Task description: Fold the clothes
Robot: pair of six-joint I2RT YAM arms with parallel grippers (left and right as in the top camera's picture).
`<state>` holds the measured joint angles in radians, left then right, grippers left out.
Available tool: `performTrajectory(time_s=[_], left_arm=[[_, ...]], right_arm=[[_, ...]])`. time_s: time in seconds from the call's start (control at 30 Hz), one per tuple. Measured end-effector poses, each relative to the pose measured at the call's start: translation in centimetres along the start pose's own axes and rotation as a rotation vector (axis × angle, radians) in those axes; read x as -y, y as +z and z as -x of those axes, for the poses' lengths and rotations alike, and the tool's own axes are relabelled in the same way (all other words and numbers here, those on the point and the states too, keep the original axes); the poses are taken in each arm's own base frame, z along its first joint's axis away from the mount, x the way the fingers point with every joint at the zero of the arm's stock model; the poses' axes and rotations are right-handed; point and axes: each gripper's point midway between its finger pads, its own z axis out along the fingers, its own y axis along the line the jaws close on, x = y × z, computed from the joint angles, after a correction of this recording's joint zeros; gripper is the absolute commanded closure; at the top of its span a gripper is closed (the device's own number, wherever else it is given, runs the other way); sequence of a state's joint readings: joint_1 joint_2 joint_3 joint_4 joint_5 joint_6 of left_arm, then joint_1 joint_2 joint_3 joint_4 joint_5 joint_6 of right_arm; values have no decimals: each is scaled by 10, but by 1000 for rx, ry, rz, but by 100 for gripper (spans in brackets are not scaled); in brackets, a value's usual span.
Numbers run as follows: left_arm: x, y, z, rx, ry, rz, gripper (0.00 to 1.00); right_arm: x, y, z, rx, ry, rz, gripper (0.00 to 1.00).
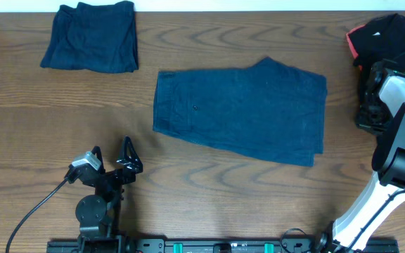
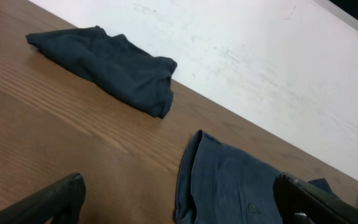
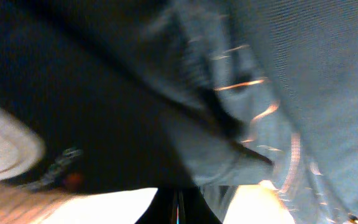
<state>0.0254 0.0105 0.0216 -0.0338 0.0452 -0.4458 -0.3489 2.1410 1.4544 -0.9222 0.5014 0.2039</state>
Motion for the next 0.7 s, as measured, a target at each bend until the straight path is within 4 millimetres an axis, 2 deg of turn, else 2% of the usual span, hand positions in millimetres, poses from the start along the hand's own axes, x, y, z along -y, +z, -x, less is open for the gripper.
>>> performTrajectory(time_s=[0.2,0.43,0.57,0.6,0.63,0.67,0.7], left_arm=[[0,0,0,0,0,0,2],[0,0,0,0,0,0,2],[0,0,0,1,0,0,2],[0,0,0,0,0,0,2],[0,0,0,0,0,0,2],[0,0,0,0,0,0,2],[0,0,0,0,0,0,2]], right_arm=[[33,-14,16,7,54,-71,99],[76,-29,25,-18,151,-98,99],[76,-54,45,22,195,-2,99],[71,-63,52,42,205,46,95],[65,-73,59,63,214,93,85],[58,-82,64,82,219,140,72],[51,-92,68,101,216,190,49]])
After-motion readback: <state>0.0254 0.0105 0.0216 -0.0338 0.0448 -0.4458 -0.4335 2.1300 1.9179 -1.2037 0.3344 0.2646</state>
